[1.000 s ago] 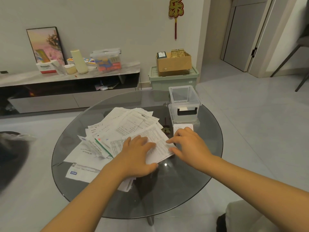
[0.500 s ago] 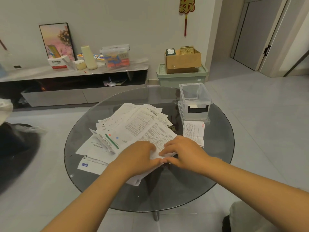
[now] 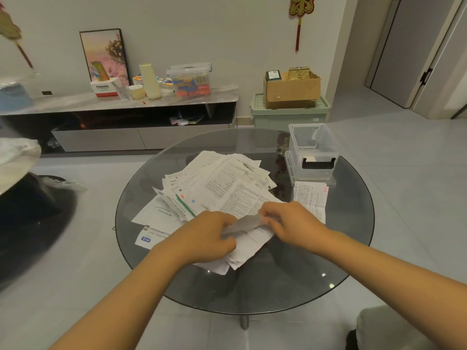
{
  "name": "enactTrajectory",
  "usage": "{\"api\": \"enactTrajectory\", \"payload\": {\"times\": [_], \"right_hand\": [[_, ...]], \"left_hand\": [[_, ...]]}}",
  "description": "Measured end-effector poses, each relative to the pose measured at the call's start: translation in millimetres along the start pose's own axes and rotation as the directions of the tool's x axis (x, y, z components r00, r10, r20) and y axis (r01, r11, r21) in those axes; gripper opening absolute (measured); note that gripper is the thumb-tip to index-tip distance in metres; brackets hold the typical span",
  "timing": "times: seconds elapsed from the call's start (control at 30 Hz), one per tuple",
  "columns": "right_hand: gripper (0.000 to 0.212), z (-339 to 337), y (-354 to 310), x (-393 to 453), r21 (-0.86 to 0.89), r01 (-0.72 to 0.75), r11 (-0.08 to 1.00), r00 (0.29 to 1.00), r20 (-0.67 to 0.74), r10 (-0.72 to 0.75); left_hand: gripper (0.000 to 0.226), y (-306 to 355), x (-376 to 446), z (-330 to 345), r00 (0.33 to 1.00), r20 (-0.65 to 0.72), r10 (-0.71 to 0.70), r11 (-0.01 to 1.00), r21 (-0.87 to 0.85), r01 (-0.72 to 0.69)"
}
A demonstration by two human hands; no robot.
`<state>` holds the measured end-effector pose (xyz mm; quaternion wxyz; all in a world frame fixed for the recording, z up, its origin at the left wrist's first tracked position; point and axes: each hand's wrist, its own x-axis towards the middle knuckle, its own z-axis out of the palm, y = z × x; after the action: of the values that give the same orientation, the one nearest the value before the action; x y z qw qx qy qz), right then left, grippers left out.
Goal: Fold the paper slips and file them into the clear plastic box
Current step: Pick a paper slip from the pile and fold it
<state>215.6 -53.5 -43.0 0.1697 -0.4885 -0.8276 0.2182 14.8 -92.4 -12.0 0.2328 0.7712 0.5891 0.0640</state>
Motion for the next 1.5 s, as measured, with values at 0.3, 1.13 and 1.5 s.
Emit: {"api": "enactTrajectory", "payload": {"times": [0.3, 1.13, 1.5], "right_hand": [[0.021, -11, -3, 0, 0.351, -0.166, 0.921, 0.986, 0.055, 0.157], [0.045, 0, 5, 2, -0.305, 0.07, 0.95, 0.994, 0.097, -0.042], [0.036, -9, 6, -9, -0.371, 0.227, 0.9, 0.972, 0.14, -0.188]], "left_hand": [[0.013, -17, -2, -21, 0.97, -0.233, -0.075, 0.961, -0.278, 0.007], [0.099, -14, 30, 5, 0.967, -0.191, -0.169, 0.984, 0.023, 0.177], [0.024, -6, 20, 24, 0.969, -0.218, 0.118, 0.985, 0.152, -0.086]]}}
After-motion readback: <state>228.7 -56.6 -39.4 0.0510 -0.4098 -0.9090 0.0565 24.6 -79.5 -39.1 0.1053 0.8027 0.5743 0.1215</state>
